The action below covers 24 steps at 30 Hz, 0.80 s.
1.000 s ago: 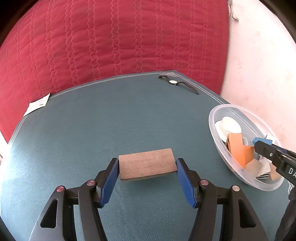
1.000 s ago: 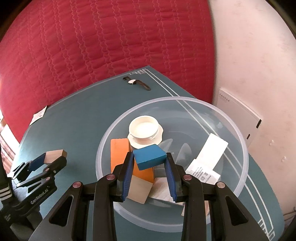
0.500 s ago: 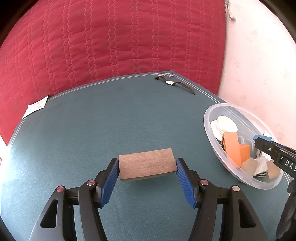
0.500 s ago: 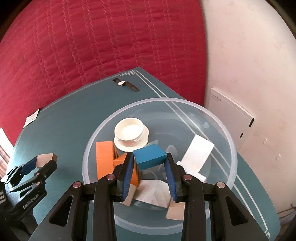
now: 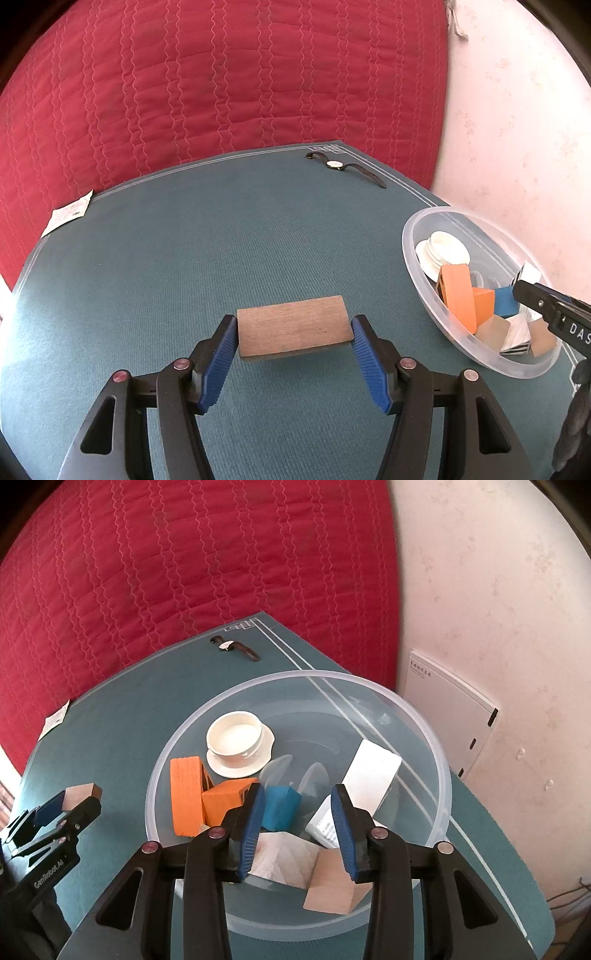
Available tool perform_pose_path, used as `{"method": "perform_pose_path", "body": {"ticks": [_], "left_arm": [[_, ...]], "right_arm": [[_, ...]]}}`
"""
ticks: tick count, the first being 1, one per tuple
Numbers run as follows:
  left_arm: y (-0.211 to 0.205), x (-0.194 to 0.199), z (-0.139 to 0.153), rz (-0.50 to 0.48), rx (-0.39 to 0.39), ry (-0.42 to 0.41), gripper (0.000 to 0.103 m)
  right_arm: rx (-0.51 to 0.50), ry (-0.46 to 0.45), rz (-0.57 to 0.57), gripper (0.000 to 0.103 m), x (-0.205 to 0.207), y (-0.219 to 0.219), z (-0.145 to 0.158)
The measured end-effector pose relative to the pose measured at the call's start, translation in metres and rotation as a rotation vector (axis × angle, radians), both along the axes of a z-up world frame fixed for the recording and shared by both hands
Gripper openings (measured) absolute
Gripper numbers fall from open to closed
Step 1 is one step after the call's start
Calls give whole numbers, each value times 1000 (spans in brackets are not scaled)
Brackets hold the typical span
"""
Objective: Organize rigid objects
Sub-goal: 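Carry the tan rectangular block over the bowl and open the left gripper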
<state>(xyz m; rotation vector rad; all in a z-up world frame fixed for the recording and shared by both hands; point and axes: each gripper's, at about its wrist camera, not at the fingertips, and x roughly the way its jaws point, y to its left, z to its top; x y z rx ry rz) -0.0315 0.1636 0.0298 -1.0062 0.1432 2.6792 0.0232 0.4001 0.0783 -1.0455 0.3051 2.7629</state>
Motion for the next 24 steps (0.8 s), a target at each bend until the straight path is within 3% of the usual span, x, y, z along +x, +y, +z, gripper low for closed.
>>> {"method": "perform_pose_path", "body": {"ticks": [14,18,24], "left_arm": [[14,-2,11,6,-4,-13,65],[25,-2,16,-4,-10,-5,65],[47,-2,24,-39,-15,9,65]], "right_arm": [[95,-3,-26,40,9,5,5],[97,0,-28,47,9,8,7],[118,15,-27,48,7,10,8]]}}
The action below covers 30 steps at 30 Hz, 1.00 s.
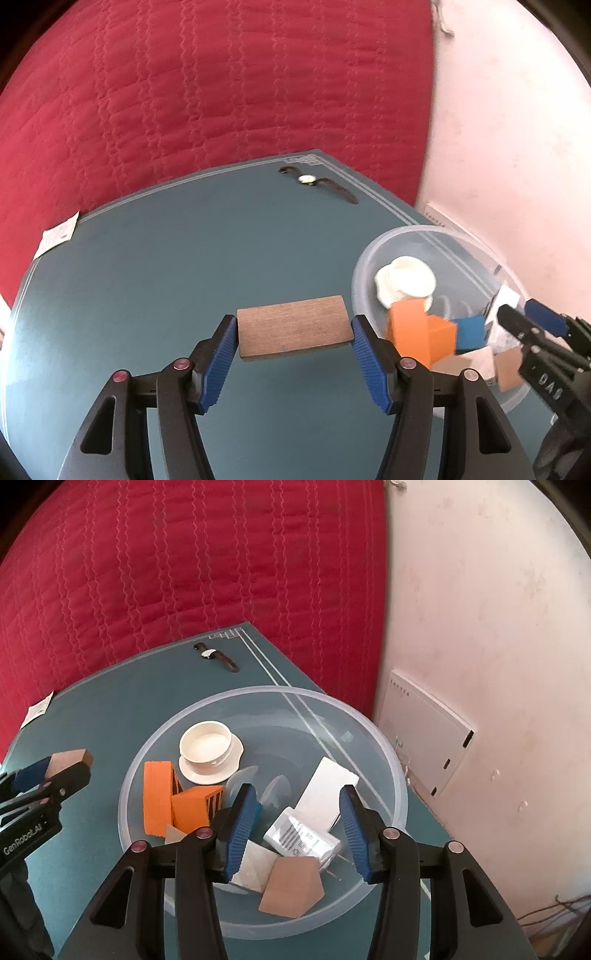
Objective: Organize rigid objects
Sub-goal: 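Carry the tan rectangular block over the bowl and open the left gripper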
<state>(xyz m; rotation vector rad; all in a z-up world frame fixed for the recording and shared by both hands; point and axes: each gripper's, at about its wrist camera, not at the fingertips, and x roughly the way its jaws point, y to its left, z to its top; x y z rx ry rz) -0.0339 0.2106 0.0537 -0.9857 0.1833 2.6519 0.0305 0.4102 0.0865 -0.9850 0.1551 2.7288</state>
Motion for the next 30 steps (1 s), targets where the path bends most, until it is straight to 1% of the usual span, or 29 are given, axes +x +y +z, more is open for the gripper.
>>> {"method": "perform_pose_path", "body": {"ticks": [7,16,23,30], "left_arm": [[30,0,8,-54,-12,19,65],[64,5,10,-111,-28,24,65],[80,5,4,-139,-36,3,65],[87,2,1,-151,-40,-18,65]], "right_arm": [[9,3,-6,49,-3,9,2],[39,5,-25,49,-3,26,7],[44,3,-48,49,-4,37,8],[57,8,-67,49,-3,44,10]]}}
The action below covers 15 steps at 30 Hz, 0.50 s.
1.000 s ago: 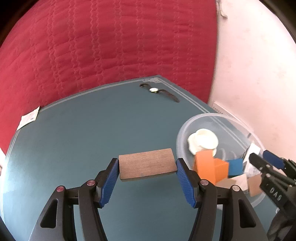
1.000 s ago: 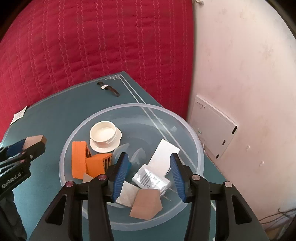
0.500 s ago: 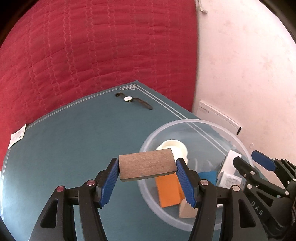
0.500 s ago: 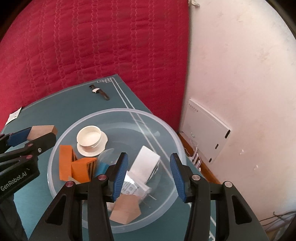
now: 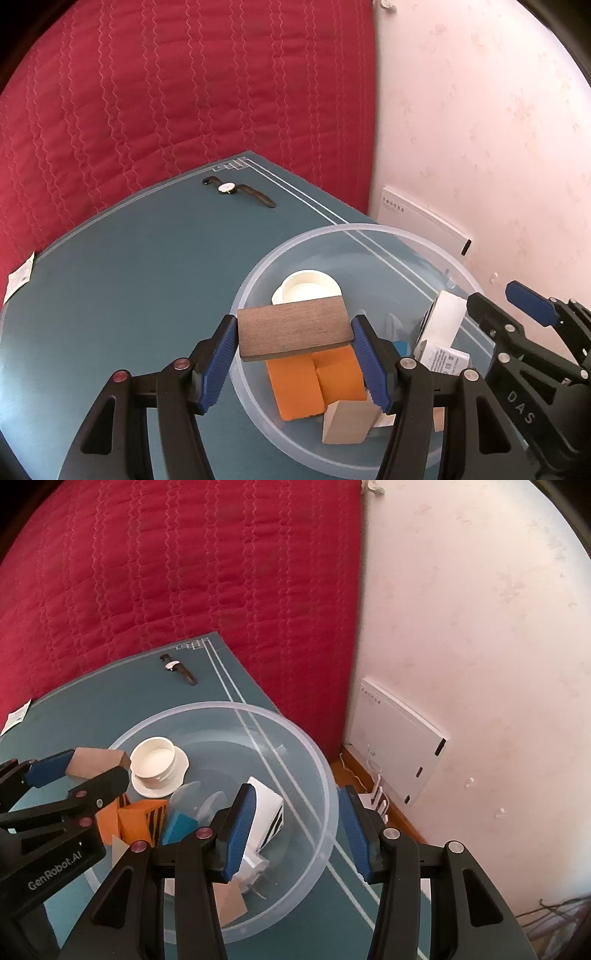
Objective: Organize rigid objects
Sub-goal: 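Carry the tan rectangular block over the bowl and open the left gripper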
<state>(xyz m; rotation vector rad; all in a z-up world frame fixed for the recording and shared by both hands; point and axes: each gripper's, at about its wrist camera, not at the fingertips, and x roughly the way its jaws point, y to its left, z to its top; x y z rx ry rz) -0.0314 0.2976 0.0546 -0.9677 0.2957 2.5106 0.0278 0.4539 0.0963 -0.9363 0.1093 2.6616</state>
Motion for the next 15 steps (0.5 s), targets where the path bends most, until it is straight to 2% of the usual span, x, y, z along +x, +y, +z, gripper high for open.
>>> {"method": "perform_pose_path", "body": {"ticks": [15], "left_arm": [[10,-5,-3,-16,-6,-9,65]], "right_arm": [[16,5,-24,49,-2,7,6]]}}
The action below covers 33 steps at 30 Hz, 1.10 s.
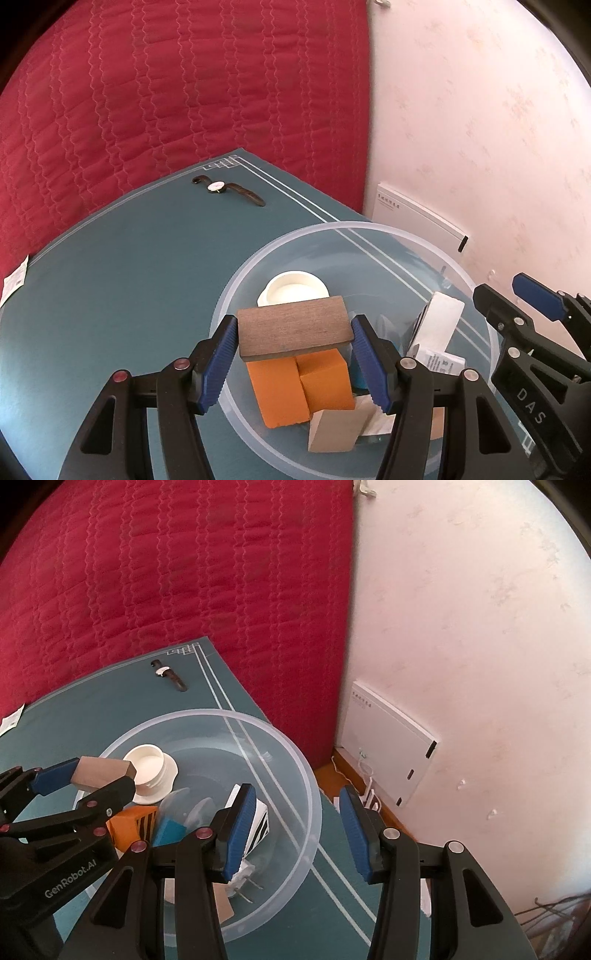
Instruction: Organize rigid objects
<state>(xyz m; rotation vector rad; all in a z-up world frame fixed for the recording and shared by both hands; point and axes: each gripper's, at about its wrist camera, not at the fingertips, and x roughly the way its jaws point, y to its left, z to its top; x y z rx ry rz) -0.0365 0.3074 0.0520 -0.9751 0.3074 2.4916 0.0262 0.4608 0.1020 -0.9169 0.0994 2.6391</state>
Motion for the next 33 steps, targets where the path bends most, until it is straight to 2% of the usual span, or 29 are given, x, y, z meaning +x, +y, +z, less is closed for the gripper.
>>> {"method": "perform_pose_path", "body": {"ticks": [11,15,33], "left_arm": [[5,2,-3,-11,-3,-2,66],[4,4,-2,-2,3,16,94],[-2,8,-3,10,0,12,98]], "right_arm": [[11,-3,-5,49,-1,3,0],[12,-4,-8,49,-1,5,0],[16,-11,-6,49,0,8,-1]]}}
